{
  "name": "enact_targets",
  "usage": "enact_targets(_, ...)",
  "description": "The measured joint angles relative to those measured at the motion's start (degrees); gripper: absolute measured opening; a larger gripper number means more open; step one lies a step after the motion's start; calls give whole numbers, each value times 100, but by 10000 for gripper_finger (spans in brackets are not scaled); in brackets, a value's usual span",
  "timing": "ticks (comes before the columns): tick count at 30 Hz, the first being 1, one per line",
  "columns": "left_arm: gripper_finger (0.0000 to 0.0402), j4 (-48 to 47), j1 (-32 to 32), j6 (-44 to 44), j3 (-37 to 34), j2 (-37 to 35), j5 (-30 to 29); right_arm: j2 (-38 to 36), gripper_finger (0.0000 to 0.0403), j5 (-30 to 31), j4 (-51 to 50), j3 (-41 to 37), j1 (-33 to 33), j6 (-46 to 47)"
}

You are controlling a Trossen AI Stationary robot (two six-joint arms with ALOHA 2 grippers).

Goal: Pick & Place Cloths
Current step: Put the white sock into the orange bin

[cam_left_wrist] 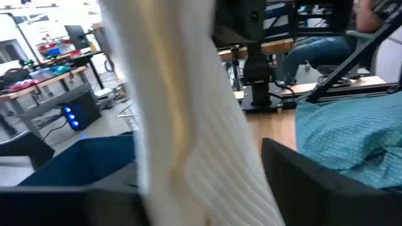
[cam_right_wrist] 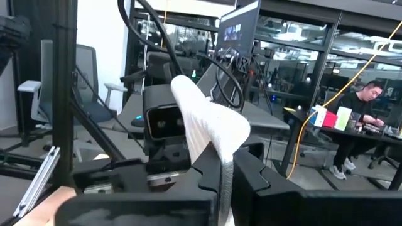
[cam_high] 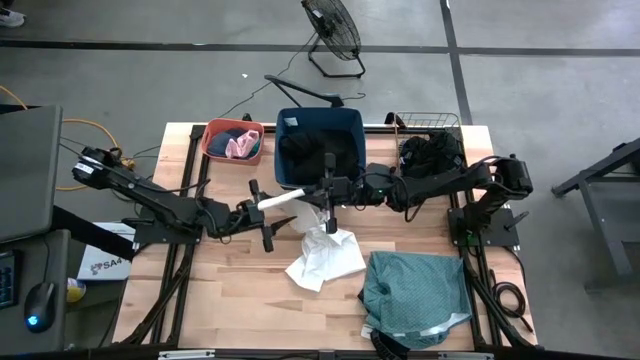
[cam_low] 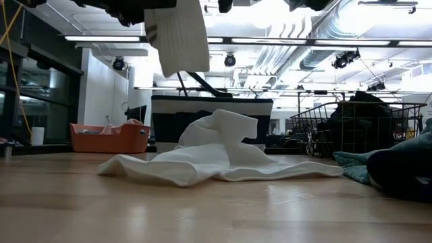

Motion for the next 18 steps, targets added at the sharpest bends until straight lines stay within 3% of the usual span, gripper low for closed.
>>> enact_targets(7, 22, -19, 0, 77, 0, 0, -351, 0, 4, 9, -26, -2, 0, -2)
enact_targets(13, 6, -47, -2, 93, -2, -27, -849, -2, 19, 187, -302, -2, 13, 8)
enact_targets(18, 4, -79, -2, 101, -2, -63, -866, -4, 79, 152, -391, -4, 15, 210)
